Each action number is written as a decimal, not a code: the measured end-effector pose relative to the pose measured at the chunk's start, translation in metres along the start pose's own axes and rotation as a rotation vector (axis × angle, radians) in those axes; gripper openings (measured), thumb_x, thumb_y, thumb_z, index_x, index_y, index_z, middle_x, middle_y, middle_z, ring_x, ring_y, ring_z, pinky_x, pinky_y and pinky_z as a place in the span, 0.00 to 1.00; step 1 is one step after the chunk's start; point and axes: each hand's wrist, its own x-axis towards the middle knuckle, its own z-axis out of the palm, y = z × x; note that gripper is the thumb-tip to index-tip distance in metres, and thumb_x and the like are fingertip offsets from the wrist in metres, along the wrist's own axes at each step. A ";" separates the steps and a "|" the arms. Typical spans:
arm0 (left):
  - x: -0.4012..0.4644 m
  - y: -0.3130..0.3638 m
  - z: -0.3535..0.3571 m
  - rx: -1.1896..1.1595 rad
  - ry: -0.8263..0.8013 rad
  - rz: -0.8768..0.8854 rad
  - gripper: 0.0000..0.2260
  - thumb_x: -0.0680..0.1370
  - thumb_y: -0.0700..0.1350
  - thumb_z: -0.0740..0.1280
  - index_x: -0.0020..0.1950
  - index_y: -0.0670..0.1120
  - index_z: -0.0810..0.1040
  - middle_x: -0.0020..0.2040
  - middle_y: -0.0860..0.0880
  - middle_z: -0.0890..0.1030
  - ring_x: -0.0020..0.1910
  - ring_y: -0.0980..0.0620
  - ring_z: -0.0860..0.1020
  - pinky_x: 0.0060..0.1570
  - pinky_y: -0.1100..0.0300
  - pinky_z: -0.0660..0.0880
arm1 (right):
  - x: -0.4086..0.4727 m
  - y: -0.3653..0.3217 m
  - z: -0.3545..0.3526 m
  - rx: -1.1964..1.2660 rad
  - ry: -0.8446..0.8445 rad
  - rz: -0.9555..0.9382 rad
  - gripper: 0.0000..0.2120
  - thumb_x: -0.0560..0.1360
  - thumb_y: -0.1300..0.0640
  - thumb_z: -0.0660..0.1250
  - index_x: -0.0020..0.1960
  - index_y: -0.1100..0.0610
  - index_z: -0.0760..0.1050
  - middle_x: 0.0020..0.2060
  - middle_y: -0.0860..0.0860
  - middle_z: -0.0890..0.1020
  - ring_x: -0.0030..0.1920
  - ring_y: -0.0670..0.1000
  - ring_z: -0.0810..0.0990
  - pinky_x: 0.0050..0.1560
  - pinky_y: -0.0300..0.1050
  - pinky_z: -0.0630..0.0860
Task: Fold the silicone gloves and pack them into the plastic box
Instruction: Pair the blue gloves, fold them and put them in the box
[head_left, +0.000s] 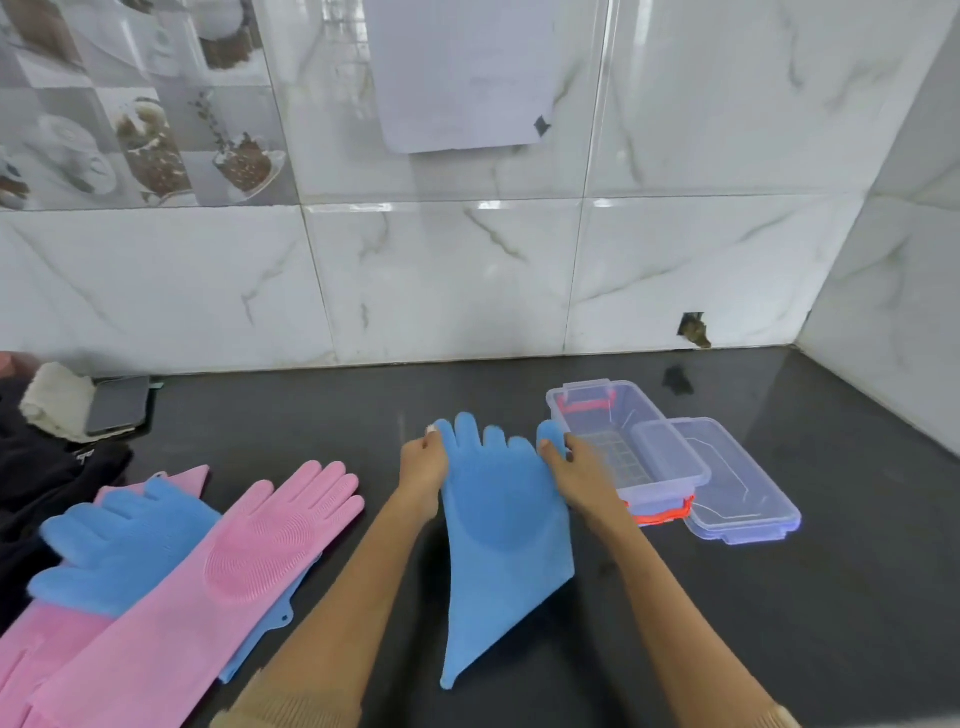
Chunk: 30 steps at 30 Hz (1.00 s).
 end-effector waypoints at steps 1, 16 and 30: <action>0.009 -0.009 -0.002 -0.027 -0.039 -0.066 0.13 0.82 0.51 0.56 0.42 0.45 0.71 0.41 0.47 0.74 0.41 0.50 0.73 0.41 0.57 0.70 | 0.006 0.001 0.005 -0.064 -0.015 0.017 0.17 0.80 0.51 0.57 0.62 0.62 0.69 0.58 0.59 0.76 0.57 0.56 0.75 0.59 0.52 0.74; 0.064 -0.049 -0.017 0.083 0.021 0.065 0.21 0.77 0.36 0.67 0.69 0.42 0.68 0.63 0.42 0.77 0.55 0.46 0.78 0.57 0.49 0.75 | 0.041 0.046 0.044 -0.153 -0.003 0.025 0.06 0.76 0.57 0.66 0.42 0.53 0.70 0.43 0.50 0.79 0.44 0.48 0.77 0.47 0.34 0.71; 0.115 -0.048 -0.047 0.217 0.322 0.365 0.12 0.73 0.37 0.72 0.55 0.39 0.78 0.51 0.43 0.83 0.47 0.49 0.80 0.46 0.60 0.75 | 0.092 0.036 0.097 -0.290 -0.085 -0.106 0.06 0.75 0.48 0.67 0.42 0.45 0.71 0.45 0.43 0.82 0.49 0.46 0.79 0.56 0.41 0.75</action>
